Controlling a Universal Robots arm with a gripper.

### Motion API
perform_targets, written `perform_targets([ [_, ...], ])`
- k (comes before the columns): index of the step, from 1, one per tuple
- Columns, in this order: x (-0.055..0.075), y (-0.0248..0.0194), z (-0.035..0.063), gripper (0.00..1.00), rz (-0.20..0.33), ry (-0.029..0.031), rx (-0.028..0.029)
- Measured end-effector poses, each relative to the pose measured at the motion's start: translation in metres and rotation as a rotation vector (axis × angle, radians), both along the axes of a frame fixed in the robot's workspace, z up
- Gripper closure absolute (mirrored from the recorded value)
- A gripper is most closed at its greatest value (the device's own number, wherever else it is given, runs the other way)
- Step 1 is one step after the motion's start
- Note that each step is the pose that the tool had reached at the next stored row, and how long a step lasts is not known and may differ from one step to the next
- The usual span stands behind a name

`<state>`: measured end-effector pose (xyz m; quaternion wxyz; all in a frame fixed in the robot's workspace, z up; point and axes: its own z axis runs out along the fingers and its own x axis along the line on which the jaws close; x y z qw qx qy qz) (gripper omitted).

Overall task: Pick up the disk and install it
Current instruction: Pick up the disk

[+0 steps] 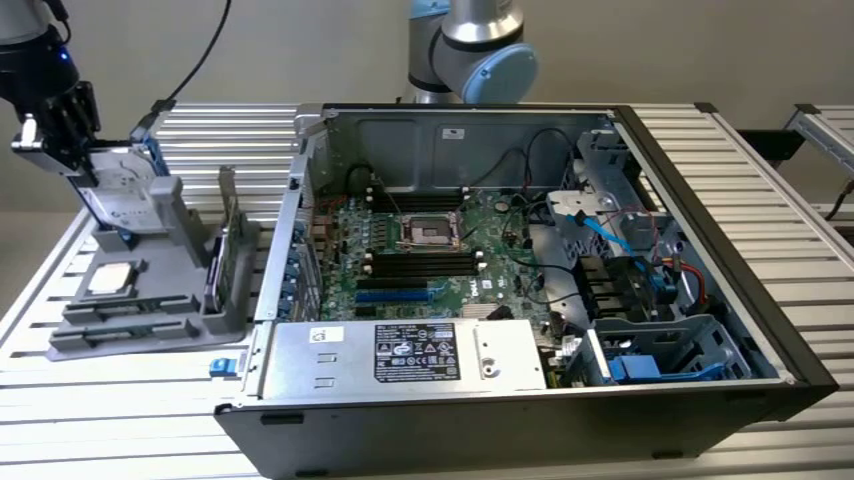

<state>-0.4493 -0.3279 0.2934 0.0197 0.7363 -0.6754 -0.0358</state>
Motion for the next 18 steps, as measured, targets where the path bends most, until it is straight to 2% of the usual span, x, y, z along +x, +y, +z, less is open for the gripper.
perform_targets([
  [18,0.0,0.0103,0.0067,0.67,0.0,0.0001,-0.0043],
])
